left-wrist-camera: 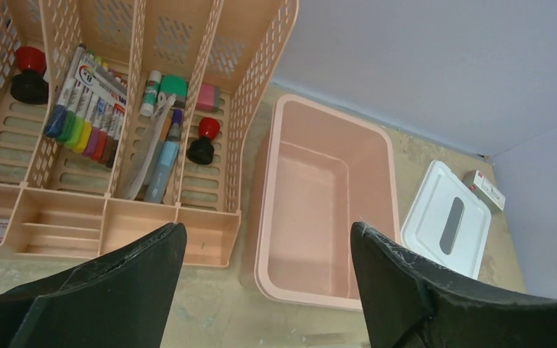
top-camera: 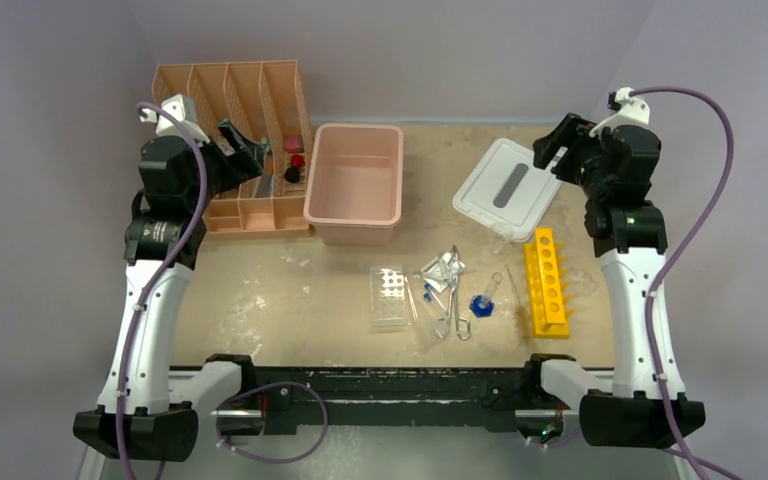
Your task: Organize the chemistry lab equipment
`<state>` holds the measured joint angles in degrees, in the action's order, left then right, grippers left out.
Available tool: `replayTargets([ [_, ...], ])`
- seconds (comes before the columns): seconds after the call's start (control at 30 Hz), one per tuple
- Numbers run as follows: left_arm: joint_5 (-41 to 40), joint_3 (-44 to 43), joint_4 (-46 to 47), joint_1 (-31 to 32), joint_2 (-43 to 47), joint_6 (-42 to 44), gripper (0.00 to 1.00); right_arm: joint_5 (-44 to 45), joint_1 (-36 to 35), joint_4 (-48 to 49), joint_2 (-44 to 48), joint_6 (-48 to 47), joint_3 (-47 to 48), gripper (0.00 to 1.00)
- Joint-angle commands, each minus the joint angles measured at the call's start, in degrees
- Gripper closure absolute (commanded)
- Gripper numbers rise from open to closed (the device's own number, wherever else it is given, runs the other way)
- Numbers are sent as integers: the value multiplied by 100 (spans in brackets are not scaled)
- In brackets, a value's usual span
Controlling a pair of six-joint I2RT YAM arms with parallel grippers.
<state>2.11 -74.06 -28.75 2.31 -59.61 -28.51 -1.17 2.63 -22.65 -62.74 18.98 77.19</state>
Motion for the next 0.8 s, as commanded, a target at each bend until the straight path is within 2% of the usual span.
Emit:
replayTargets([
  [0.0, 165, 158, 726, -62, 143, -117, 13, -874, 84, 694, -27, -144, 17, 25],
  [0.1, 431, 365, 963, -48, 205, -200, 7, -1516, 67, 737, -170, -184, 53, 24],
  [0.2, 875, 679, 1311, -21, 246, -279, 5, -1820, -250, 582, -408, -351, 198, 23],
  [0.33, 1361, 1225, 1949, 83, 297, -685, 5, -1500, -1125, 286, -746, -591, 339, 23],
  [0.53, 1608, 2035, 2880, 489, 308, -1275, 5, -1223, -2367, 333, -941, -417, -132, 24],
  [0.7, 1548, 2562, 2677, 719, 413, -1210, 6, -396, -3296, 175, -1021, -260, -777, 26],
  [0.77, 1501, 2755, 2505, 756, 480, -1180, 7, 38, -3658, -4, -1112, -238, -950, 30],
])
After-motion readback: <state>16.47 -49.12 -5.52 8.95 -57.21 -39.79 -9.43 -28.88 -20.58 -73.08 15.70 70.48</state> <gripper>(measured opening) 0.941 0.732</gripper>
